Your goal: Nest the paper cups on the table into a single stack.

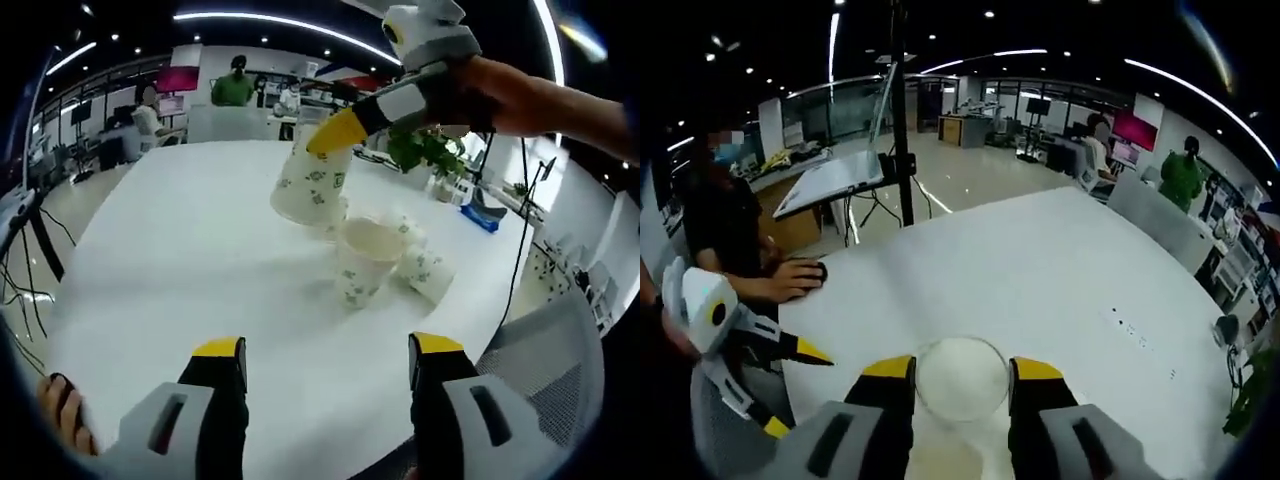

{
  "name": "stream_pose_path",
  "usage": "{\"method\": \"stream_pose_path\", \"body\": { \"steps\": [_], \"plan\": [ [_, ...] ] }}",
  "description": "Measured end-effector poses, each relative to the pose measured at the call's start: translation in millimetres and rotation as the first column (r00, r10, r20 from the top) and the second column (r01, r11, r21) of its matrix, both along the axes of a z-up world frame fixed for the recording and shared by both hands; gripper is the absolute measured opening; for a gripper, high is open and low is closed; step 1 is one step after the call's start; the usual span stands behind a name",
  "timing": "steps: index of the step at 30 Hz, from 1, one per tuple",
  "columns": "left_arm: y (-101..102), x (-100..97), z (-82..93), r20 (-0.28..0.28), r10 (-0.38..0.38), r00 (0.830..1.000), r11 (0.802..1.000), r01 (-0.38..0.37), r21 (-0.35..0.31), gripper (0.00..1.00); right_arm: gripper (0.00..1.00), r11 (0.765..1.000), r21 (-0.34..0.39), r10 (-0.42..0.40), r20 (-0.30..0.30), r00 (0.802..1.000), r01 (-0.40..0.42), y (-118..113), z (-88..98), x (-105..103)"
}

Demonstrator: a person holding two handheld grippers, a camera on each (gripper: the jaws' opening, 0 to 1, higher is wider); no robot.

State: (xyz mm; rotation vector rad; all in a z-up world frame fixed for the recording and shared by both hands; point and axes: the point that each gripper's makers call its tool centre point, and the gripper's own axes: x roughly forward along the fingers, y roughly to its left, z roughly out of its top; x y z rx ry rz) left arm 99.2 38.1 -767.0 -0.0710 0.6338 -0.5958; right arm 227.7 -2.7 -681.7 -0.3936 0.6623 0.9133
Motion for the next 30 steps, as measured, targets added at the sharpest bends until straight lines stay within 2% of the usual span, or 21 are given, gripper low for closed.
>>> {"method": "stream_pose_path", "body": {
  "steps": [3, 5, 10, 14, 20, 25, 30],
  "plan": [
    [-2.6, 3.6, 1.9, -0.004, 0.014, 1.000, 0.999, -0.014, -0.032, 0.64, 0.35, 0.999, 0.029, 0.016, 0.000, 1.000, -0.016, 5.7, 9.4, -9.7],
    [-3.5, 5.9, 2.4, -0.005, 0.019, 1.000, 0.999, -0.019, -0.043, 0.64, 0.35, 0.999, 0.034, 0.019, 0.002, 1.000, -0.019, 6.0, 7.9, -6.5],
    [-5.8, 24.3, 8.8, 0.008, 0.036, 0.999, 0.996, -0.035, -0.086, 0.63, 0.35, 0.997, 0.074, 0.025, -0.019, 1.000, -0.023, 13.6, 14.7, -19.2],
    [-8.3, 31.4, 11.7, 0.011, 0.045, 0.999, 0.993, -0.044, -0.106, 0.62, 0.35, 0.993, 0.104, 0.057, -0.023, 0.998, -0.054, 19.9, 19.2, -28.6],
    [-7.9, 44.7, 20.5, 0.037, 0.051, 0.998, 0.987, -0.045, -0.158, 0.57, 0.35, 0.985, 0.158, 0.075, -0.061, 0.995, -0.064, 29.2, 24.4, -40.3],
    [-15.9, 53.1, 27.5, 0.047, 0.041, 0.998, 0.972, -0.029, -0.235, 0.53, 0.35, 0.976, 0.196, 0.109, -0.054, 0.993, -0.097, 38.0, 27.6, -44.8],
    [-15.8, 54.9, 40.5, 0.089, 0.052, 0.995, 0.962, -0.027, -0.272, 0.46, 0.35, 0.962, 0.241, 0.147, -0.062, 0.987, -0.128, 49.2, 34.2, -53.3]
  ]
}}
